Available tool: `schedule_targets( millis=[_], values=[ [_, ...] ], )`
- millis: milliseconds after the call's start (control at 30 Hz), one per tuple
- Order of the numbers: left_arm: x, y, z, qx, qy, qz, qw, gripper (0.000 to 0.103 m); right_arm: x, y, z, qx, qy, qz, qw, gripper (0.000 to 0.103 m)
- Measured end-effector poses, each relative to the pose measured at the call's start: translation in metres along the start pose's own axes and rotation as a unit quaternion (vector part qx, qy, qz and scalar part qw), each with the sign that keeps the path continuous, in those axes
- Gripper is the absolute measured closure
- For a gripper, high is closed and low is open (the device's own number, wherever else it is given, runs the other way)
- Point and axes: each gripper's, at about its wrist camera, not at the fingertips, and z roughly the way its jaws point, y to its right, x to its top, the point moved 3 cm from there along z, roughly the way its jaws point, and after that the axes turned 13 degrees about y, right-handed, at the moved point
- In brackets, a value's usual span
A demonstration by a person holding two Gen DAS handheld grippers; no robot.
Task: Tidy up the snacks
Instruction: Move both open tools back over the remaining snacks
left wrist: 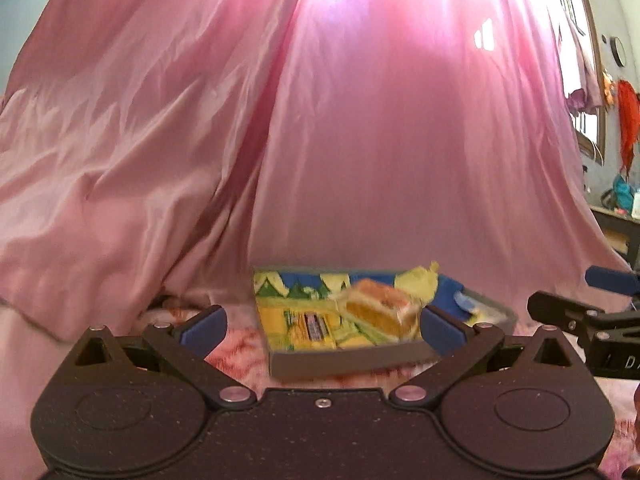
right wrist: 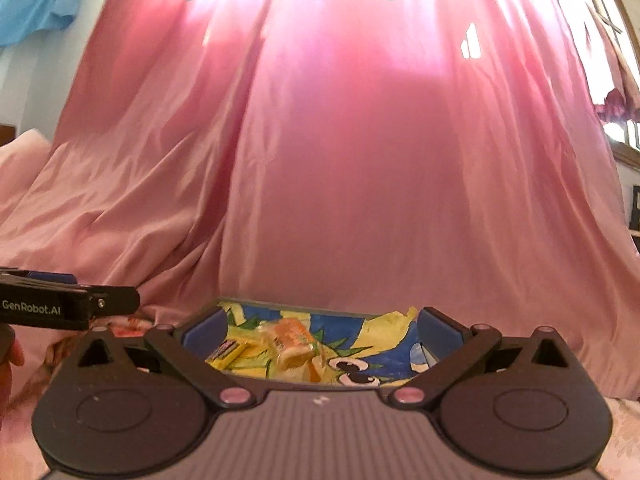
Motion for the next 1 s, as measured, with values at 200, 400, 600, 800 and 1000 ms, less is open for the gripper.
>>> schedule_targets(
  millis=[200, 400, 600, 800, 1000],
  values=[
    [-0.023, -0.003, -0.026, -0.015, -0.019, 0.02, 0.9995, 0.001, -0.015, -0.01, -0.027, 0.016, -0.015, -0.008, 1.0, 0.0],
    [-0.049, -0.007, -0.048, -0.028, -0.043, 0.037, 0.998, 0.001, -0.04, -0.022, -0.056, 0.023, -0.038, -0.008, 0.999, 0.0],
    [-0.076, -0.01, -0.056, -0.04, -0.088, 0.062, 0.9934, 0.001, -0.06, -0.033, -0.073, 0.03, -0.057, -0.012, 0.998, 0.0],
    [-0.099, -0.02, -0.064, -0.038, -0.121, 0.074, 0.9892, 0.001, -0.088, -0.048, -0.082, 0.025, -0.11, 0.004, 0.994, 0.0],
    [-0.114, -0.032, -0.072, -0.019, -0.143, 0.069, 0.9871, 0.001, -0.118, -0.064, -0.095, 0.014, -0.16, 0.02, 0.987, 0.0]
  ],
)
